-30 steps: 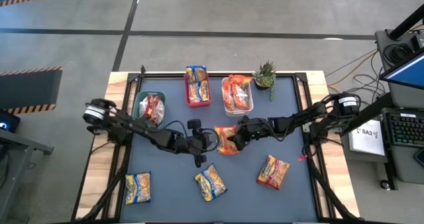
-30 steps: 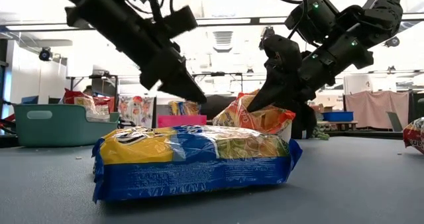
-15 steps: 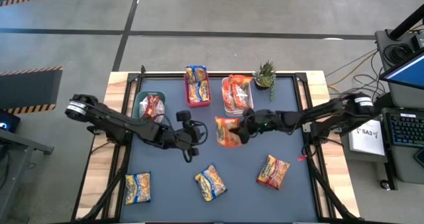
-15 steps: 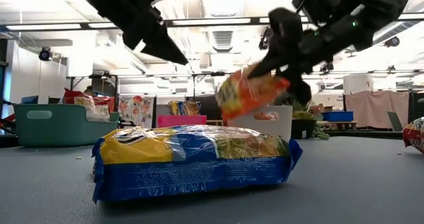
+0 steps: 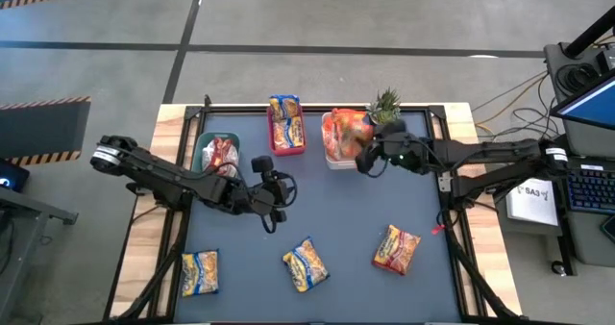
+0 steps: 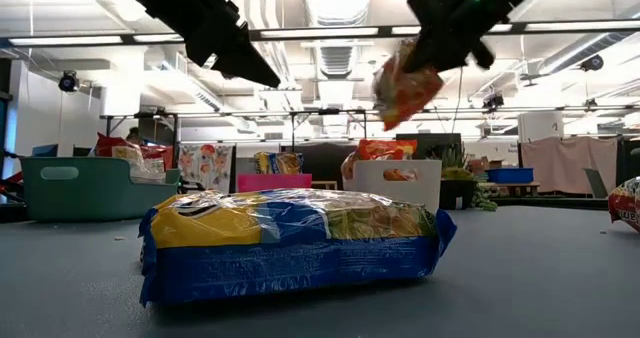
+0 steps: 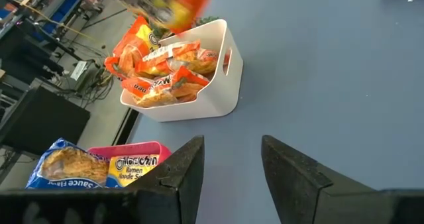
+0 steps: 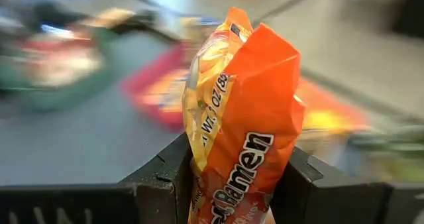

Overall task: Sort Maruchan noodles
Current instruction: Put the orange noodle pack into the white bin

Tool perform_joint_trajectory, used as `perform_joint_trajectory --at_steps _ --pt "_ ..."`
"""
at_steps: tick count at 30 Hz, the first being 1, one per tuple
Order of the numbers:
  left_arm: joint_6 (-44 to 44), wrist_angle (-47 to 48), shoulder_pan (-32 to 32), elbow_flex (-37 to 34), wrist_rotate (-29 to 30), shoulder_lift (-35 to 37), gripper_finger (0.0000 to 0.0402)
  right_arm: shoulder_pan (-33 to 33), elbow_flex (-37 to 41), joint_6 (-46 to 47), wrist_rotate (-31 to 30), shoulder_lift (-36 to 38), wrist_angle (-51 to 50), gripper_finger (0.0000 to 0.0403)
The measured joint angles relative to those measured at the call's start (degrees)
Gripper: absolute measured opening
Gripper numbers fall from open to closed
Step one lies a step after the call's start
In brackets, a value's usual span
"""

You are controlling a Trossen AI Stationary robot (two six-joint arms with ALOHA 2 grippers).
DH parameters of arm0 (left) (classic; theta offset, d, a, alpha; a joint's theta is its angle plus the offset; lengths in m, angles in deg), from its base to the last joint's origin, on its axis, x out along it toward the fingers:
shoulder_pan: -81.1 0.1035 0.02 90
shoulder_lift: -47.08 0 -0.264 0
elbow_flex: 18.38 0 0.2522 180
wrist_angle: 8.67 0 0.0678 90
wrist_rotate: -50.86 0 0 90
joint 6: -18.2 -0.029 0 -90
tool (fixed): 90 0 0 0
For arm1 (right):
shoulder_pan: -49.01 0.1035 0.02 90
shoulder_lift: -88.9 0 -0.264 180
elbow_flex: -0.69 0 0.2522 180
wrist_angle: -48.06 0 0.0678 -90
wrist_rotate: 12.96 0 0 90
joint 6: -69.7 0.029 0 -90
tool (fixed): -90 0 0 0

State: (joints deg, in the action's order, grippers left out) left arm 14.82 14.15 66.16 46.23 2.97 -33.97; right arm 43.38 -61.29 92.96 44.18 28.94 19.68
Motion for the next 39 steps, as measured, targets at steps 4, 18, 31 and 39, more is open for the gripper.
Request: perform_joint_trajectory --at_steps 4,18,31,39 --pt "0.05 -0.02 0.02 0.0 -0.01 0.01 0.0134 -0.05 -4.64 -1.17 -12.22 -2.78 -8.14 0.0134" --pt "0.87 0.02 0.03 0.0 -0.02 0.02 0.0134 -0.05 -4.1 4.29 -25.47 -15.54 -7.66 0.0134" --pt "1.16 -0.17 0.04 -1.51 -0.07 0.05 0.0134 -0.68 -4.1 4.46 -25.77 -20.63 -1.02 0.0134" --pt "1.14 -0.46 0.04 -1.51 -0.07 0.04 0.0134 -0.81 -4.1 6.77 -25.87 -24.93 0.26 0.0134"
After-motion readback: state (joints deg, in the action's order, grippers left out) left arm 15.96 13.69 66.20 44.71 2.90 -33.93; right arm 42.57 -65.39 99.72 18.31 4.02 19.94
